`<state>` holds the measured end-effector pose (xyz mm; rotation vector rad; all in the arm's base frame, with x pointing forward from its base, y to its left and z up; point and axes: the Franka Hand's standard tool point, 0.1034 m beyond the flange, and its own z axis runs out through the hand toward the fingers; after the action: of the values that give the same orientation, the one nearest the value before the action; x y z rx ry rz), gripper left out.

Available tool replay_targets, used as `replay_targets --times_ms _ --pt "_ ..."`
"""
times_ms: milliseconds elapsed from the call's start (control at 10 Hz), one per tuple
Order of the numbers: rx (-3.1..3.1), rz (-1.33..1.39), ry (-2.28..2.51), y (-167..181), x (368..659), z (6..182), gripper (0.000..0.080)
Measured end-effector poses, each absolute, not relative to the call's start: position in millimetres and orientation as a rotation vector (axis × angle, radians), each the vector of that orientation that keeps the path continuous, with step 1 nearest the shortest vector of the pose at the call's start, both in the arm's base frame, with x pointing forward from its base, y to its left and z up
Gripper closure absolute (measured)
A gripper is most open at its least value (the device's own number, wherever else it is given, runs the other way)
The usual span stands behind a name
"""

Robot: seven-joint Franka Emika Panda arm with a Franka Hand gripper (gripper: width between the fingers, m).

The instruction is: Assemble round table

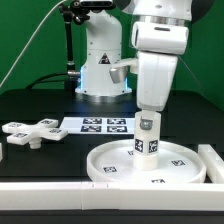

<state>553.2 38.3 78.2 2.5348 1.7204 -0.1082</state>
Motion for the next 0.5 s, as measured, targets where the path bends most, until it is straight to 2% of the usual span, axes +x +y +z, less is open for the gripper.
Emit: replay_targets --times_ms 500 --pt "2.795 -0.116 1.245 38.7 556.5 78.6 0.0390"
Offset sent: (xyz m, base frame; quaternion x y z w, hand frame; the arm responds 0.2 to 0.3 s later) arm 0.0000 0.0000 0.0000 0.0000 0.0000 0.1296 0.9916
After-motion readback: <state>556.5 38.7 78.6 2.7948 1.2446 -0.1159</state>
